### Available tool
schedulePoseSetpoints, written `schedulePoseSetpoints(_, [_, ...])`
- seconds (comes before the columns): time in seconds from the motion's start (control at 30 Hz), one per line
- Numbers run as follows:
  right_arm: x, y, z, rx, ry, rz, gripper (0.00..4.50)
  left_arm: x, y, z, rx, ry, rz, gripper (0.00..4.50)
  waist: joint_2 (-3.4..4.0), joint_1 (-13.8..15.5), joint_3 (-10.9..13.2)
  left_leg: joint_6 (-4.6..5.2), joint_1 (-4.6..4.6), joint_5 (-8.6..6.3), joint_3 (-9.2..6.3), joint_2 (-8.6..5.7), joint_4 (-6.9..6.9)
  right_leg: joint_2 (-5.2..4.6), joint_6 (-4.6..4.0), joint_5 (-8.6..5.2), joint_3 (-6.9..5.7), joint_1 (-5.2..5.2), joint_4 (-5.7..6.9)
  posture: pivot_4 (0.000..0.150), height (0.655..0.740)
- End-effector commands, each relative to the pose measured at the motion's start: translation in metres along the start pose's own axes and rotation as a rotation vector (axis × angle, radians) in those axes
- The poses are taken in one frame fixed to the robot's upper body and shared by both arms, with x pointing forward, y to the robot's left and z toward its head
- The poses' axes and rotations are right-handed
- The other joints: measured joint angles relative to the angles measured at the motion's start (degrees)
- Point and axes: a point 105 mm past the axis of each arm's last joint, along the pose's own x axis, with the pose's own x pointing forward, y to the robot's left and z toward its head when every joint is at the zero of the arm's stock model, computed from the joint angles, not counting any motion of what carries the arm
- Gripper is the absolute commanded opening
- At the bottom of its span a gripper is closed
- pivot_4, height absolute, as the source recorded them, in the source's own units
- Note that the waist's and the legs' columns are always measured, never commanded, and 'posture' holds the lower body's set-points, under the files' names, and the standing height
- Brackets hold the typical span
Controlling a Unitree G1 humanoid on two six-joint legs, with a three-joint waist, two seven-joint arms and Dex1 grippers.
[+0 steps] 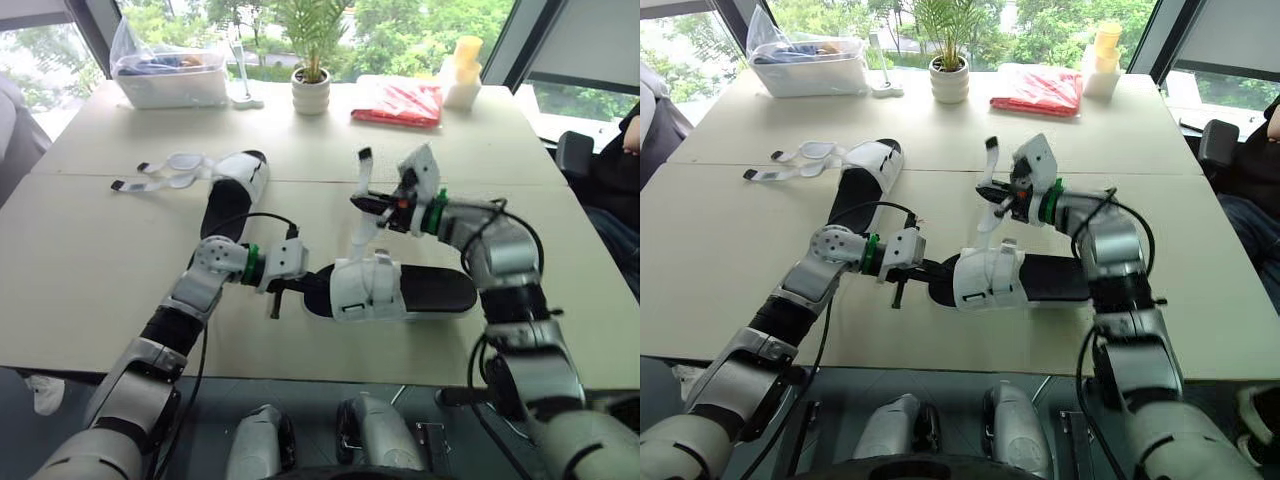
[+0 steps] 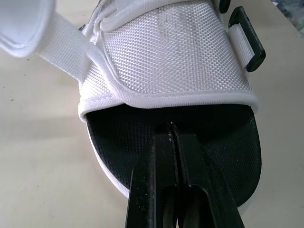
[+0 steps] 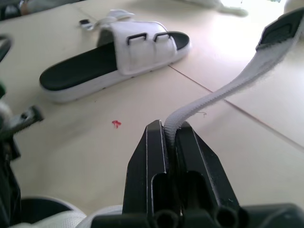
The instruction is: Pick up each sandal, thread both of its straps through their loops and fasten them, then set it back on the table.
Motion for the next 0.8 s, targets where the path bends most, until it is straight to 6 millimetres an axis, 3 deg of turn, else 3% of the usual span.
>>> schedulePoseSetpoints(0.03, [-0.01,0.018,0.03,-0.513,-0.112,0.041,0.09,0.008,-0.014,-0.018,-0.042,0.062,-0.076,0.0,-0.01,0.05,0.01,0.0,0.0,0.0,0.01,0.0,0.0,0.0,0.0,0.0,0.0,0.0,0.01,0.15,0.7278])
schedulePoseSetpoints(0.17, [-0.022,0.04,0.019,-1.0,-0.16,0.172,0.09,0.009,-0.013,-0.018,-0.037,0.063,-0.083,0.0,-0.03,0.14,0.02,0.0,0.01,0.0,0.04,0.0,0.01,0.03,0.03,-0.02,0.01,0.0,-0.02,0.15,0.7278])
schedulePoseSetpoints(0.3, [-0.026,0.036,0.011,-1.275,-0.209,0.22,0.09,0.009,-0.012,-0.018,-0.035,0.061,-0.086,0.0,-0.03,0.15,0.02,0.0,0.07,0.0,0.1,0.0,0.03,0.04,0.03,-0.02,0.06,0.03,-0.01,0.15,0.7278])
schedulePoseSetpoints(0.47, [-0.021,0.026,0.013,-1.418,-0.28,0.206,0.09,0.01,-0.011,-0.016,-0.036,0.054,-0.081,0.0,-0.03,0.31,0.02,0.0,0.1,0.01,0.18,0.0,0.04,0.06,0.04,-0.03,0.16,0.03,0.03,0.15,0.7278])
schedulePoseSetpoints(0.67, [-0.027,0.034,0.006,-1.555,-0.372,0.303,0.09,0.008,-0.013,-0.017,-0.038,0.057,-0.083,0.0,-0.02,0.4,0.03,0.0,0.08,0.01,0.21,0.0,0.03,0.07,0.08,-0.08,0.24,-0.03,0.07,0.15,0.7278])
schedulePoseSetpoints(0.8, [-0.032,0.04,0.013,-1.597,-0.464,0.312,0.09,0.007,-0.011,-0.017,-0.038,0.062,-0.084,0.0,-0.01,0.31,0.03,-0.01,0.1,0.01,0.26,0.0,0.03,0.1,0.09,-0.09,0.33,-0.05,0.11,0.15,0.7278])
